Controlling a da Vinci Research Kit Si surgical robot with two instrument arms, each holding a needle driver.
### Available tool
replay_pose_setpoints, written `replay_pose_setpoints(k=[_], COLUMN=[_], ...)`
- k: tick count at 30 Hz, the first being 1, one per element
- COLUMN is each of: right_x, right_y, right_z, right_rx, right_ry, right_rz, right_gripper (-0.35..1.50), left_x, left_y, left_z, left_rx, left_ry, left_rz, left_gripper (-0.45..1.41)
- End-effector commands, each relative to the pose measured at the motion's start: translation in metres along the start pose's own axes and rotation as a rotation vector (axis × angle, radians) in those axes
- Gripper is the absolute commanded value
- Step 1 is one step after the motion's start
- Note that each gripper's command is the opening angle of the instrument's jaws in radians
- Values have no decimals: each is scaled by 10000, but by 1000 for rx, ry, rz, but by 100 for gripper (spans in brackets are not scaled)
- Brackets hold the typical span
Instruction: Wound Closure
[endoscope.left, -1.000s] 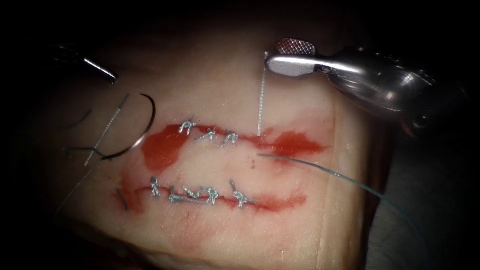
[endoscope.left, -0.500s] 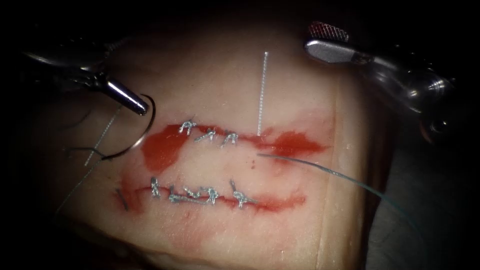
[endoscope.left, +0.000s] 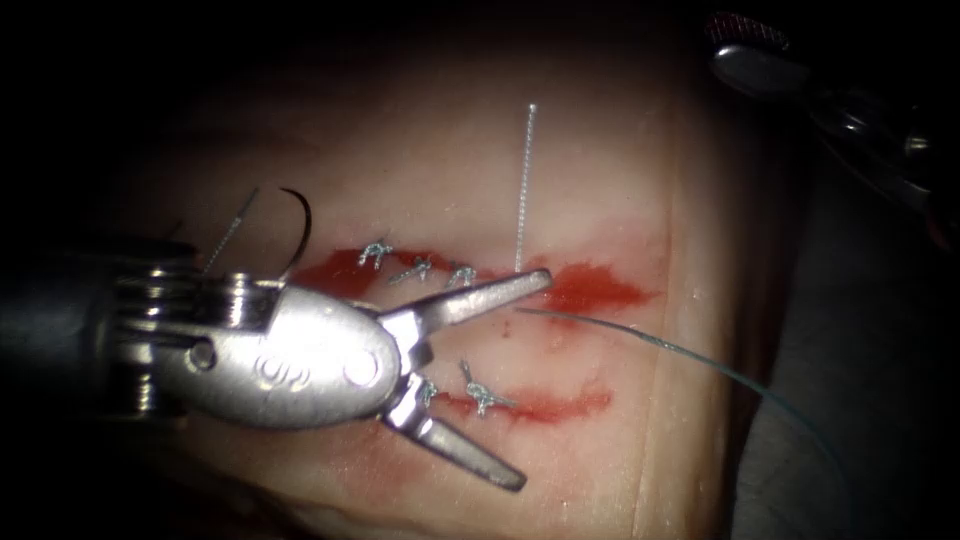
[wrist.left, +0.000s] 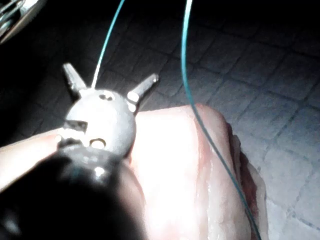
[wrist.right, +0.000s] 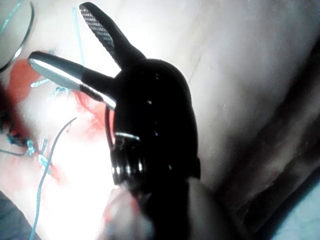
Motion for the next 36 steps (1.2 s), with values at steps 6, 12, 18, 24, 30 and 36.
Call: replay_pose_setpoints(k=[6,12,18,24,30,36], right_x=[13,15,18,20,21,21], right_y=[-3,-4,-6,-6,-6,-6], right_z=[13,14,17,19,19,19], right_rx=[-1,5,16,17,17,17], right_ry=[-8,7,21,19,18,18], right_rz=[-7,-5,8,30,47,52], right_gripper=[130,131,131,130,130,130], left_x=[7,-1,-20,-18,-16,-14], left_y=[-18,-19,-15,-3,4,4], left_z=[26,35,60,84,98,104], left_rx=[-93,-1,-21,19,32,61], left_ry=[3,-99,-147,-184,-207,-207], left_rz=[-47,153,255,362,492,516], left_gripper=[59,66,66,60,59,50])
